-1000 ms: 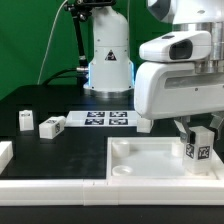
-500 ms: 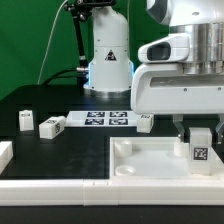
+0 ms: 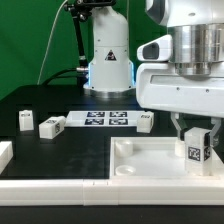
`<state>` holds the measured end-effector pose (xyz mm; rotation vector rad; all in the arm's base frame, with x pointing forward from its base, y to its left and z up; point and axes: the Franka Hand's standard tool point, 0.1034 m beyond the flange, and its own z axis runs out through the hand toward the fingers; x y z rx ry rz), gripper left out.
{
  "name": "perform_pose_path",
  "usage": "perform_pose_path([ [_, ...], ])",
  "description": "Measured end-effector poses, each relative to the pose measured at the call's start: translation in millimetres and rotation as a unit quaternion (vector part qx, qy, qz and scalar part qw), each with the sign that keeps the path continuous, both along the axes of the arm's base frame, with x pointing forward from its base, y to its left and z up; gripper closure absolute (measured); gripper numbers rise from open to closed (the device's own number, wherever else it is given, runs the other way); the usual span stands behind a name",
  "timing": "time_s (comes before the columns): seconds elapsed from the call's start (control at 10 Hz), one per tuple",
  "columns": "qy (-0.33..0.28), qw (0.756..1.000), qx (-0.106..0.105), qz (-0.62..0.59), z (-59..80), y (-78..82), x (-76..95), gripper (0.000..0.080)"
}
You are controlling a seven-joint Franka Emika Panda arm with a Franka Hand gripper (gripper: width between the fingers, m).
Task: Assemble one leg
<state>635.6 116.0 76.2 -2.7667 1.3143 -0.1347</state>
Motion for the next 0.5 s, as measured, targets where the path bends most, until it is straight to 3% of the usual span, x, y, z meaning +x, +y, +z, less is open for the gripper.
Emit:
perform_pose_path([
  [0.3,0.008,0.992,0.02,-0.126,-0.2,0.0,-1.6,0.0506],
  [0.5,0.01,0.99,0.023,-0.141,-0.3,0.0,-1.8,0.05],
])
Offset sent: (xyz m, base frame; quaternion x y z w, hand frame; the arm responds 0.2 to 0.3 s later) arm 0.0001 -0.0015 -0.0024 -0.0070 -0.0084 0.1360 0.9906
